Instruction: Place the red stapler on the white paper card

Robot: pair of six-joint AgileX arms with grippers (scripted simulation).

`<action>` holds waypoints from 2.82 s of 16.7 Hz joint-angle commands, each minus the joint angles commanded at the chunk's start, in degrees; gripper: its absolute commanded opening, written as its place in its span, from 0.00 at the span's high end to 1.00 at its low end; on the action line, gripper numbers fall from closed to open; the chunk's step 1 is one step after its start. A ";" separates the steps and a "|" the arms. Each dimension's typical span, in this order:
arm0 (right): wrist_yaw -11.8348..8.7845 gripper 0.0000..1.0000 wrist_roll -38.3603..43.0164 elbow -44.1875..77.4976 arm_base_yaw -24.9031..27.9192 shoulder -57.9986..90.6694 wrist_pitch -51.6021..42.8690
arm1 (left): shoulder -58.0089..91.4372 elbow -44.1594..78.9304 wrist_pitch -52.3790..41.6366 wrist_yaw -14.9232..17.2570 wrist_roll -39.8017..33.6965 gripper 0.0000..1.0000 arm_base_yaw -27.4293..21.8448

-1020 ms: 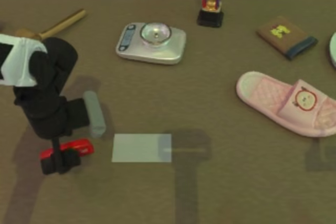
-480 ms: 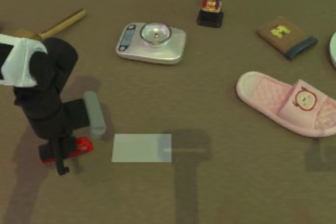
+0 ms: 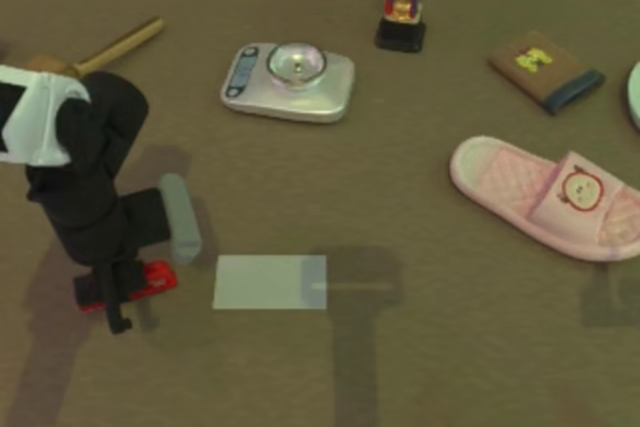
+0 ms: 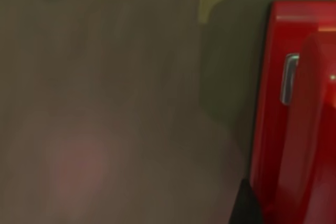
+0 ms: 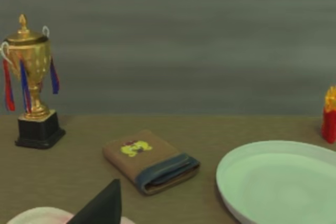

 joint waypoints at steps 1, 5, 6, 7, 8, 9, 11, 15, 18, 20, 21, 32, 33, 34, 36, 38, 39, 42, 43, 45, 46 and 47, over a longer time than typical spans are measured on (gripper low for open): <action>0.00 0.00 0.00 0.00 0.00 0.00 0.00 | -0.06 0.15 -0.18 0.00 0.04 1.00 -0.02; 0.00 0.00 0.00 0.00 0.00 0.00 0.00 | -2.57 4.45 -6.90 0.00 0.09 1.00 0.31; 0.00 0.00 0.00 0.00 0.00 0.00 0.00 | -3.68 5.97 -10.04 0.00 0.02 1.00 0.45; 0.00 0.00 0.00 0.00 0.00 0.00 0.00 | -4.82 7.53 -13.34 -0.01 0.00 1.00 0.55; 0.00 0.00 0.00 0.00 0.00 0.00 0.00 | -5.95 9.08 -16.35 -0.02 0.00 1.00 0.63; 0.00 0.00 0.00 0.00 0.00 0.00 0.00 | -7.09 10.46 -18.76 -0.03 -0.04 1.00 0.71; 0.00 0.00 0.00 0.00 0.00 0.00 0.00 | -9.00 12.44 -21.79 -0.04 -0.24 1.00 0.89; 0.00 0.00 0.00 0.00 0.00 0.00 0.00 | -9.54 12.90 -22.44 -0.04 -0.34 1.00 0.96; 0.00 0.00 0.00 0.00 0.00 0.00 0.00 | -8.72 13.68 -22.66 -0.03 -0.20 1.00 -0.19; 0.00 0.00 0.00 0.00 0.00 0.00 0.00 | -6.69 16.90 -23.95 0.03 -0.24 1.00 -2.72; 0.00 0.00 0.00 0.00 0.00 0.00 0.00 | -5.31 19.12 -24.82 0.07 -0.33 1.00 -4.40; 0.00 0.00 0.00 0.00 0.00 0.00 0.00 | 4.70 35.63 -31.29 0.38 -1.07 1.00 -18.60; 0.00 0.00 0.00 0.00 0.00 0.00 0.00 | 4.45 35.50 -31.12 0.35 -0.98 1.00 -18.37; 0.00 0.00 0.00 0.00 0.00 0.00 0.00 | 4.50 35.35 -30.94 0.35 -0.98 1.00 -18.39; 0.00 0.00 0.00 0.00 0.00 0.00 0.00 | 5.12 33.74 -28.83 0.35 -1.06 1.00 -18.41; 0.00 0.00 0.00 0.00 0.00 0.00 0.00 | 6.44 30.87 -24.56 0.38 -1.22 1.00 -18.42; 0.00 0.00 0.00 0.00 0.00 0.00 0.00 | 7.28 29.16 -21.86 0.40 -1.27 1.00 -18.47; 0.00 0.00 0.00 0.00 0.00 0.00 0.00 | 9.77 24.12 -14.12 0.45 -1.27 1.00 -18.75; 0.00 0.00 0.00 0.00 0.00 0.00 0.00 | 10.42 22.86 -12.41 0.45 -1.27 1.00 -18.82; 0.00 0.00 0.00 0.00 0.00 0.00 0.00 | 11.09 21.61 -10.85 0.43 -1.26 1.00 -18.88; 0.00 0.00 0.00 0.00 0.00 0.00 0.00 | 11.11 21.59 -10.83 0.43 -1.26 1.00 -18.88; 0.00 0.00 0.00 0.00 0.00 0.00 0.00 | 11.11 21.59 -10.83 0.43 -1.26 1.00 -18.88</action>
